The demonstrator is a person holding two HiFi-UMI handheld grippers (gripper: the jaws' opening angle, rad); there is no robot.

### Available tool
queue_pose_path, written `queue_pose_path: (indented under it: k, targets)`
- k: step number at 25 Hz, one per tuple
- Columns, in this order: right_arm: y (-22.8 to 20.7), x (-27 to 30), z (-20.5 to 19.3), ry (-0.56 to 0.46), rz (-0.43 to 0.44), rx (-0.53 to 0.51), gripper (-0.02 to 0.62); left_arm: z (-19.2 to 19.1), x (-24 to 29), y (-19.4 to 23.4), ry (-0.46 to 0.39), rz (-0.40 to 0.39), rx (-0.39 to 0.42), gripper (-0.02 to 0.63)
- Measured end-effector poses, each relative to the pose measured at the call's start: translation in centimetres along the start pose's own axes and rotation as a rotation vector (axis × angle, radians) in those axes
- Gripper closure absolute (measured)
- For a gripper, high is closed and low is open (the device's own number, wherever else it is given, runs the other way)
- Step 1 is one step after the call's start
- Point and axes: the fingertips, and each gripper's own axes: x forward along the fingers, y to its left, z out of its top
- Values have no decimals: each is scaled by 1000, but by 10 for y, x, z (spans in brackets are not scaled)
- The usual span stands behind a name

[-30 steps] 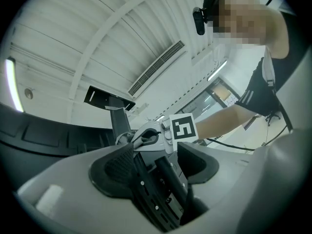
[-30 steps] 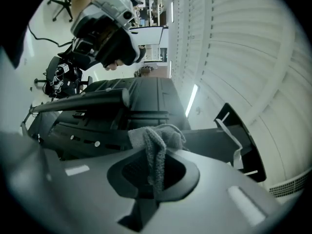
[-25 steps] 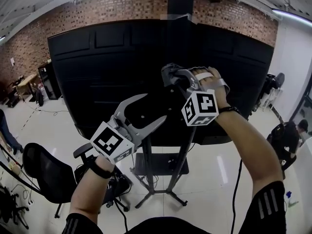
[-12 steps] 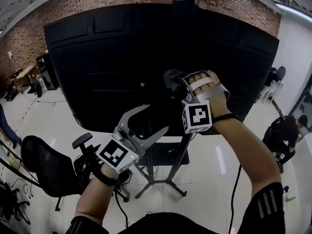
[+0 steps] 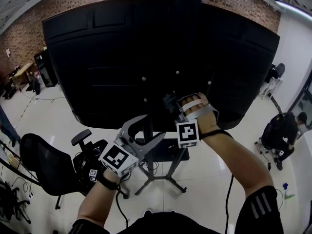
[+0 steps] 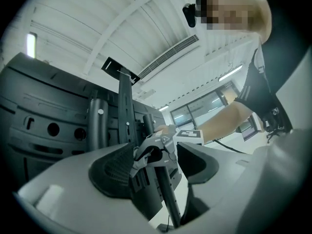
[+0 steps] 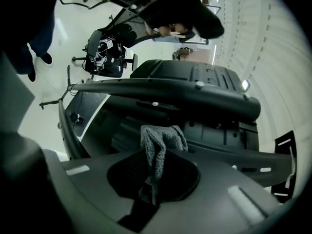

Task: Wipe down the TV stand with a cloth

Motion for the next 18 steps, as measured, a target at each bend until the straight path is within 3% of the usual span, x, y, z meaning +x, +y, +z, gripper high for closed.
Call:
queue_pose_path:
  k: [5,14,16,18]
  targets:
    - [54,16,6,12,77,16,569,-27,-6,-3,37,0,-33,299]
    - [91,22,17,-10,153,100,569,-53,-11,-17,86,-11,-68,299]
    - [84,15,22,-50,145,155,569,-57,-11,-18,90,-14,-73,299]
    - [67,-1,27,-118,124,273,569,-54,-11,-20,90,-14,-76,299]
